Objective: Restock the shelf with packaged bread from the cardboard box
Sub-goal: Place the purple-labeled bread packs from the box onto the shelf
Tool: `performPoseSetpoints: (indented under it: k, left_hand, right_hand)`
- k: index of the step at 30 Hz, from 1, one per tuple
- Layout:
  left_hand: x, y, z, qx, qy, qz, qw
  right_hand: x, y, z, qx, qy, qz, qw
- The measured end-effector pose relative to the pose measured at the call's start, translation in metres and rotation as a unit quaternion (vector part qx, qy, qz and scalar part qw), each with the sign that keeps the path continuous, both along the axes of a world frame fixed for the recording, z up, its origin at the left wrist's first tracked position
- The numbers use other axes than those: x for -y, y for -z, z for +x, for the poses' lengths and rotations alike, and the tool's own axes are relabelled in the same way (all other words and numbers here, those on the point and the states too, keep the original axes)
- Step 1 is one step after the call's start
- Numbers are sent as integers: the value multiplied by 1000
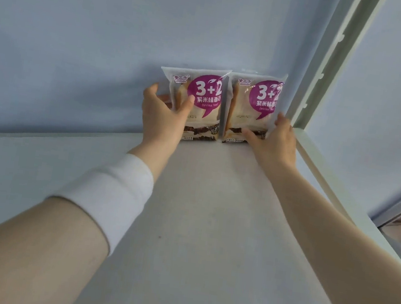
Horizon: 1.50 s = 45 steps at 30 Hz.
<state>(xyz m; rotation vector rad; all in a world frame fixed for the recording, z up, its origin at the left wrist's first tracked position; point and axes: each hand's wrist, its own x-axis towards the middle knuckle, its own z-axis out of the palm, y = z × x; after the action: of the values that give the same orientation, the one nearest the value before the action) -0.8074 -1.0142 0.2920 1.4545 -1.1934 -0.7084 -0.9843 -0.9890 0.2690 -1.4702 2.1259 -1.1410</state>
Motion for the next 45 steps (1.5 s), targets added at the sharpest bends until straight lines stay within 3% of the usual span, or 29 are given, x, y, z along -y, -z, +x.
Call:
performPoseSetpoints:
  k: [2, 5, 9, 13, 16, 18, 24, 27, 32, 38, 42, 45]
  left_hand:
    - [-14, -3, 7, 61, -1, 16, 998]
    - [-58, -4, 20, 267, 42, -10, 963]
    - [-140, -3, 32, 550, 166, -43, 817]
    - [-228, -16, 31, 660, 276, -13, 699]
    - [-293, -33, 24, 722, 305, -17, 621]
    - [-335, -45, 12, 735, 327, -54, 591]
    - [-462, -51, -63, 706, 418, -146, 553]
    - [-529, -26, -118, 682, 467, -160, 539]
    - [-638, 51, -202, 659, 559, -150, 480]
    - [-703, 154, -273, 666, 630, -96, 388]
    - [-705, 226, -328, 631, 670, -15, 390]
    - [-700, 283, -370, 576, 692, 127, 416]
  right_hand:
    - [-23, -7, 10, -56, 25, 19, 998]
    - [-74, -14, 26, -164, 29, 70, 984]
    - [-163, -19, 46, -306, 20, 149, 940]
    - [-266, -28, 58, -372, 13, 213, 903]
    - [-340, -41, 60, -389, 11, 257, 884]
    - [-390, -49, 56, -388, 10, 273, 880]
    - [-552, -42, 1, -344, 66, 317, 881]
    - [-642, -18, -43, -306, 122, 370, 869]
    - [-786, 55, -102, -195, 238, 449, 839]
    - [-872, 146, -146, -79, 281, 530, 796]
    - [-872, 207, -178, 2, 294, 528, 797]
    - [-860, 255, -200, 107, 314, 513, 792]
